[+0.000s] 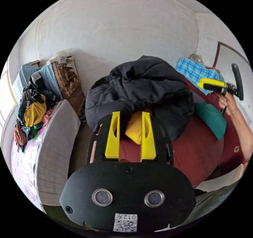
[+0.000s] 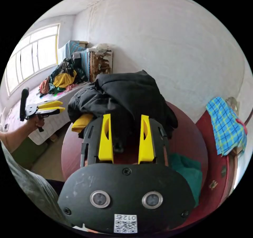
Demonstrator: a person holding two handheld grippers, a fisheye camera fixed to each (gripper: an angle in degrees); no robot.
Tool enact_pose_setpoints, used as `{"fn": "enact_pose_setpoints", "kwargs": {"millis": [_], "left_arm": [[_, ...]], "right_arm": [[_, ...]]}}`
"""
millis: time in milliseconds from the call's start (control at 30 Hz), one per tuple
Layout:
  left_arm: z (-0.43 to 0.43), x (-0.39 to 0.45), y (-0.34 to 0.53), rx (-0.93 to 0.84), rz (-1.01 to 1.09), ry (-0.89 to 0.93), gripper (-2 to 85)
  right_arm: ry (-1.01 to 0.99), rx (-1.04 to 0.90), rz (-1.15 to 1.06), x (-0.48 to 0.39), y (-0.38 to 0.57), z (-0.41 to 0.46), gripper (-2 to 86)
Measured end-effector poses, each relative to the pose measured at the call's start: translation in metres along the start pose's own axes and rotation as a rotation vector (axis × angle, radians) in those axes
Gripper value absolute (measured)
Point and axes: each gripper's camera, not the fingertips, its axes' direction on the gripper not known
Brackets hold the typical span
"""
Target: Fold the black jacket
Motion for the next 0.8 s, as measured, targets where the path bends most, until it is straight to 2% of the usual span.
{"fn": "enact_pose_setpoints", "kwargs": {"millis": [133, 200, 367, 500, 567, 800], "left_arm": [[0.023, 0.024, -0.009, -0.063, 0.073, -0.083, 13.2], [0.038, 0.039, -0.013, -0.104, 0.081, -0.146, 13.6], [0.050, 0.057, -0.021, -0.157, 0.044, -0.118, 12.7], [0.042, 0.077, -0.021, -0.160, 0.030, -0.085, 9.2], [0.028, 0.082, -0.021, -0.139, -0.013, -0.075, 7.3], [-0.072, 0.081, -0.038, 0.071, -0.235, -0.014, 1.8]], "right_arm": [[0.107, -0.051, -0.078, 0.038, -0.065, 0.100, 18.9], [0.094, -0.101, -0.069, 0.075, -0.083, 0.149, 20.7], [-0.014, -0.211, -0.067, 0.209, -0.096, 0.288, 20.4], [-0.157, -0.142, 0.007, 0.328, -0.075, 0.322, 13.0], [-0.234, -0.055, 0.039, 0.410, -0.061, 0.324, 6.3], [-0.549, 0.217, 0.158, 0.647, -0.067, 0.298, 0.1]]}}
